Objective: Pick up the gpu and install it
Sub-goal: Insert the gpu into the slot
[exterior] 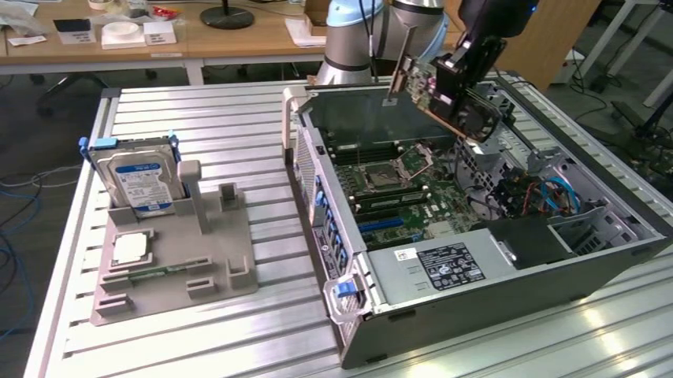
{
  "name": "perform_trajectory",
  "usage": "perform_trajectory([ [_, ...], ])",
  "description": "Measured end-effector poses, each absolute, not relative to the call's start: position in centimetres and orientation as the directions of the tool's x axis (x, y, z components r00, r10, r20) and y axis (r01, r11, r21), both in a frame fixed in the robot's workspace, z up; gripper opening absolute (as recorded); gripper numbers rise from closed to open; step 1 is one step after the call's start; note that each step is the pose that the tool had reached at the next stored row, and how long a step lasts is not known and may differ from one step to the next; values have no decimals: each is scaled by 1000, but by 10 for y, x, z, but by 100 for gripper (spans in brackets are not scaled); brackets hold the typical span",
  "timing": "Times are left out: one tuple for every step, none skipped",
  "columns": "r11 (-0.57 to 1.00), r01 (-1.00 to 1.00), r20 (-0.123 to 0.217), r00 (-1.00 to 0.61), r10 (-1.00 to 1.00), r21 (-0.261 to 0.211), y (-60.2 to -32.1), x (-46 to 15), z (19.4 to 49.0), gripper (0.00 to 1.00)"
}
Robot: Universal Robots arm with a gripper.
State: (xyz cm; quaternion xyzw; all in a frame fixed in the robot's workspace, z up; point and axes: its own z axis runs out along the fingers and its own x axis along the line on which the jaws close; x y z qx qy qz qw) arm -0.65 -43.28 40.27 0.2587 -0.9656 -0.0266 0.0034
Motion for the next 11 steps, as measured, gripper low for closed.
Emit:
perform_trajectory([
  [856,-514,-7,-857,-515,53,-433,-6,403,28],
  [847,-529,-7,-849,-529,53,-433,-6,403,28],
  [839,-542,-7,-840,-542,53,-433,-6,402,28],
  [830,-555,-7,-831,-556,53,-433,-6,402,28],
  [821,-569,-7,-822,-569,53,-433,-6,402,28],
  [812,-582,-7,-813,-582,53,-433,-6,402,28],
  [802,-595,-7,-803,-595,53,-433,-6,402,28],
  [792,-608,-7,-794,-608,53,-433,-6,402,28],
  [781,-622,-7,-782,-623,53,-433,-6,402,28],
  [771,-635,-7,-772,-635,53,-433,-7,402,28],
  [760,-648,-7,-761,-648,53,-433,-6,402,28],
])
